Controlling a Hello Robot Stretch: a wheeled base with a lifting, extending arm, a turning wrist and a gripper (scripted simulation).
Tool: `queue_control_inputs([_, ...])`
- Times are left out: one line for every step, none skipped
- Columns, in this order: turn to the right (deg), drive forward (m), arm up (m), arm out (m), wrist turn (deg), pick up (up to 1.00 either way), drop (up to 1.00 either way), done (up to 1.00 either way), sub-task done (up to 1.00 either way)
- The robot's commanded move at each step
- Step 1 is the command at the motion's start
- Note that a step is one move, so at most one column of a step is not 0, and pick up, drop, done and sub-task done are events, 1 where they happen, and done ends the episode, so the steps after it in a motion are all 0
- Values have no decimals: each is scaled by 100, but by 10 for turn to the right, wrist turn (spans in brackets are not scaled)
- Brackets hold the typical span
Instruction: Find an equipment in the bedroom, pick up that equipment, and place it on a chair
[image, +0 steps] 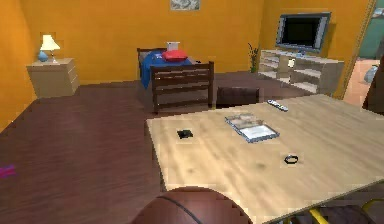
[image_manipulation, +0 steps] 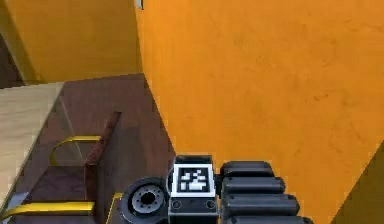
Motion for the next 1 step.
queue_control_inputs([-120,0,0,0,0,0,0,0,0])
